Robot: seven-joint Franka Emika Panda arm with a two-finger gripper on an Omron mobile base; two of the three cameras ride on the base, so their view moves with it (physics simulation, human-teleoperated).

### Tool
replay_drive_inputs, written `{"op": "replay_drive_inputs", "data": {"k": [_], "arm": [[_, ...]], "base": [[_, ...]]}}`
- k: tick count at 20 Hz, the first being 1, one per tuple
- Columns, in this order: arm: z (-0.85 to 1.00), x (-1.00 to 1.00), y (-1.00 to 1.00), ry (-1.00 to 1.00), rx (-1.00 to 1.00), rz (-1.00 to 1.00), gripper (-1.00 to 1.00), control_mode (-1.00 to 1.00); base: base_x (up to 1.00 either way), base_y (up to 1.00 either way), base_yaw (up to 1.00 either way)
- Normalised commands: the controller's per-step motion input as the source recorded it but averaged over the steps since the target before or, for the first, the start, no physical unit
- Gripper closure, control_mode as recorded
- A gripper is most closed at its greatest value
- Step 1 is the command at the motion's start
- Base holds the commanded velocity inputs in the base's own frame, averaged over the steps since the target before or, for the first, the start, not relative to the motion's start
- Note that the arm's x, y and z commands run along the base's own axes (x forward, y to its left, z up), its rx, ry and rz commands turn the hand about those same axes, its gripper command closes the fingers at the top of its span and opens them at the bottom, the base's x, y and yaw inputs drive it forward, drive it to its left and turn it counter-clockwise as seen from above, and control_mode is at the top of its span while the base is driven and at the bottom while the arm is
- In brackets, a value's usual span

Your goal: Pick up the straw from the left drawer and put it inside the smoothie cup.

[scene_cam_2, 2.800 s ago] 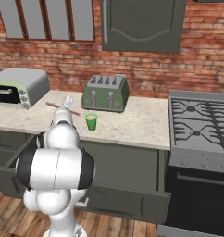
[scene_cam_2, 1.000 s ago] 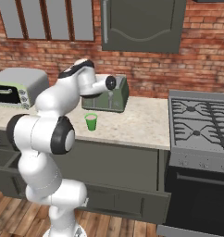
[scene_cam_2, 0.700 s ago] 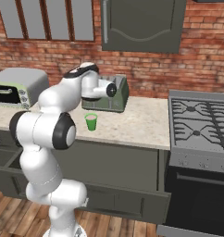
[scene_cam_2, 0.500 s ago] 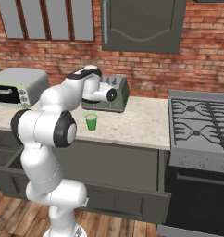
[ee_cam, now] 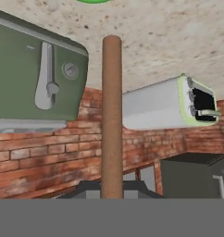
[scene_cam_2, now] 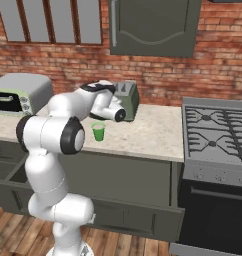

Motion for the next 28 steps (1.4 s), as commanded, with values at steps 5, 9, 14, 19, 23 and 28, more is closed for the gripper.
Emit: {"op": "replay_drive_inputs", "data": {"k": [5, 9, 14, 19, 23, 28], "arm": [[-0.19, 0.04, 0.0, 0.0, 0.0, 0.0, 1.0, -1.0], [-0.07, 0.13, 0.0, 0.0, 0.0, 0.0, 1.0, -1.0], [-0.13, 0.14, 0.0, 0.0, 0.0, 0.0, 1.0, -1.0], [-0.22, 0.15, 0.0, 0.0, 0.0, 0.0, 1.0, -1.0], [-0.25, 0.13, 0.0, 0.0, 0.0, 0.0, 1.0, -1.0], [-0.26, 0.15, 0.0, 0.0, 0.0, 0.0, 1.0, -1.0]], "base": [[0.0, 0.0, 0.0], [0.0, 0.0, 0.0], [0.0, 0.0, 0.0], [0.0, 0.0, 0.0], [0.0, 0.0, 0.0], [0.0, 0.0, 0.0]]}}
